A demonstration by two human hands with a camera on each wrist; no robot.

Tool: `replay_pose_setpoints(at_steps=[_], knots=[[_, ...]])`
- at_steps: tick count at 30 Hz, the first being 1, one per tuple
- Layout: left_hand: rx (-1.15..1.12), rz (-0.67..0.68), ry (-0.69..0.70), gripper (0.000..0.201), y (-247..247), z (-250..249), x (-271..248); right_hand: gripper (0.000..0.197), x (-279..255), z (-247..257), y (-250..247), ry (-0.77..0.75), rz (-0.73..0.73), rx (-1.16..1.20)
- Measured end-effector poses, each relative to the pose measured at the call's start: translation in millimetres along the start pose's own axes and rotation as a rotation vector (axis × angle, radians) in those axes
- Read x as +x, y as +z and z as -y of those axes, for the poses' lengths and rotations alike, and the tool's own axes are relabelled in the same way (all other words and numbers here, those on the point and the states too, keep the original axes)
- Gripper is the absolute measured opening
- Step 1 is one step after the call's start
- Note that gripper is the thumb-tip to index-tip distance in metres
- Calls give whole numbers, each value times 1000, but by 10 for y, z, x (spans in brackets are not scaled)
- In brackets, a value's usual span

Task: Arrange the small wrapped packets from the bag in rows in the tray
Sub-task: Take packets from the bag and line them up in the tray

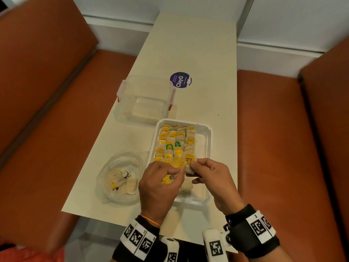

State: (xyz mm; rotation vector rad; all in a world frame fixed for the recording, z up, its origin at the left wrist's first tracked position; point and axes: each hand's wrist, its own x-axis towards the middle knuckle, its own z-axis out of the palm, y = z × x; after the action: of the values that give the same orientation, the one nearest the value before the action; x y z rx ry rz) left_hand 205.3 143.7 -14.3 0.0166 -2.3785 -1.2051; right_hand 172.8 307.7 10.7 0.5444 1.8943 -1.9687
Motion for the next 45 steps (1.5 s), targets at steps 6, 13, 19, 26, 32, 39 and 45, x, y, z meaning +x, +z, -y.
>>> replay_pose_setpoints(at_steps=[6,13,19,26,32,39,45], knots=[[21,26,3,15,113,28,-118,17,4,-16,43,6,19,6],[-71,73,-27,17,112,-3,-118,18,-24,-3,46,13,85,15],[-111,160,-28,30,89,18,-129,18,-2,-1,-18,-5,111,46],[-476,272,-588,34,74,-37,119,17,130,-1,-191,-36,170,-41],[-396,568,-505,22,211,4,415,8,266,-9,-404,-95,148,-214],[-214,687,-456,15,647,134,560,8,539,-52,-613,-62,55,-337],[-38,571,-566,17,1210,379,952,33,826,-159,-833,-49,-94,-533]])
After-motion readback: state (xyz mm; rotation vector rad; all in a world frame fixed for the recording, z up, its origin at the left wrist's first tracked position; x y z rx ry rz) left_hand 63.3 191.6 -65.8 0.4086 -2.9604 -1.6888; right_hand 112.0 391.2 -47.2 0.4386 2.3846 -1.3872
